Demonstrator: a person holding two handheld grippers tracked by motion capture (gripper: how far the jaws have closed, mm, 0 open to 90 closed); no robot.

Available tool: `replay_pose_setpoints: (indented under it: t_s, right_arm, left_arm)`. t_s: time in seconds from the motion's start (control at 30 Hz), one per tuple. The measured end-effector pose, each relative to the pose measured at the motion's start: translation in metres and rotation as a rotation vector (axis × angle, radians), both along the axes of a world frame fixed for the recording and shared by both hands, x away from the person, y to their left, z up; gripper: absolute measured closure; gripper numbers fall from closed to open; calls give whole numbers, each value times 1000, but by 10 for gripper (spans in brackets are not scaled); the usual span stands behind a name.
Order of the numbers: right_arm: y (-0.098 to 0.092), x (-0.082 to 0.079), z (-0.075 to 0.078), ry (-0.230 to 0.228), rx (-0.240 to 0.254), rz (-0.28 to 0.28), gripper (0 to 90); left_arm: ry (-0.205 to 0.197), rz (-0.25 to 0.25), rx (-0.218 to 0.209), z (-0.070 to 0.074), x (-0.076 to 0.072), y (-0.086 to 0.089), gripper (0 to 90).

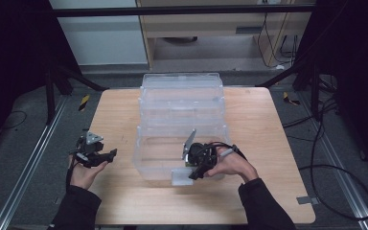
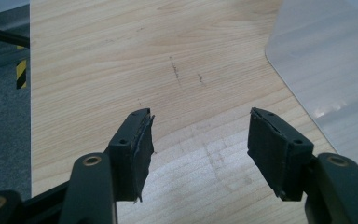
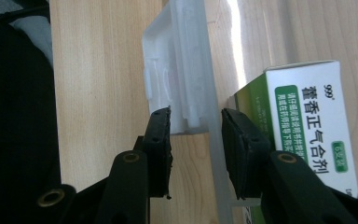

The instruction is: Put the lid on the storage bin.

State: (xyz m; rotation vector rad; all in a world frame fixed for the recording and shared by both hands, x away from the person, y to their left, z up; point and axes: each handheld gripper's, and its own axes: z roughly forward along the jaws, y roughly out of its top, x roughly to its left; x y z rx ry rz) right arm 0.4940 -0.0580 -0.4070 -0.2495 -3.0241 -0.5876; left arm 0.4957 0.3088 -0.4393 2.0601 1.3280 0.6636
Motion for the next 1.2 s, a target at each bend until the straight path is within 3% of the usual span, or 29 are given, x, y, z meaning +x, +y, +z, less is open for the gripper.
replay_pose_setpoints:
  t_s: [0.43, 0.67, 0.9, 1.2]
  right_arm:
    - [0, 2, -1, 8, 4, 20, 641]
    - [0, 2, -1, 9, 7, 19, 641]
    - [0, 2, -1, 7, 10, 16, 640]
    - [-1, 2, -1, 8, 12, 16, 640]
  left_arm:
    - [-78, -77, -11, 39, 7, -7, 403]
    - [-105, -160, -15, 60, 15, -17, 408]
    - [-120, -267, 11, 81, 27, -32, 410]
    - [-130, -358, 38, 103, 38, -43, 422]
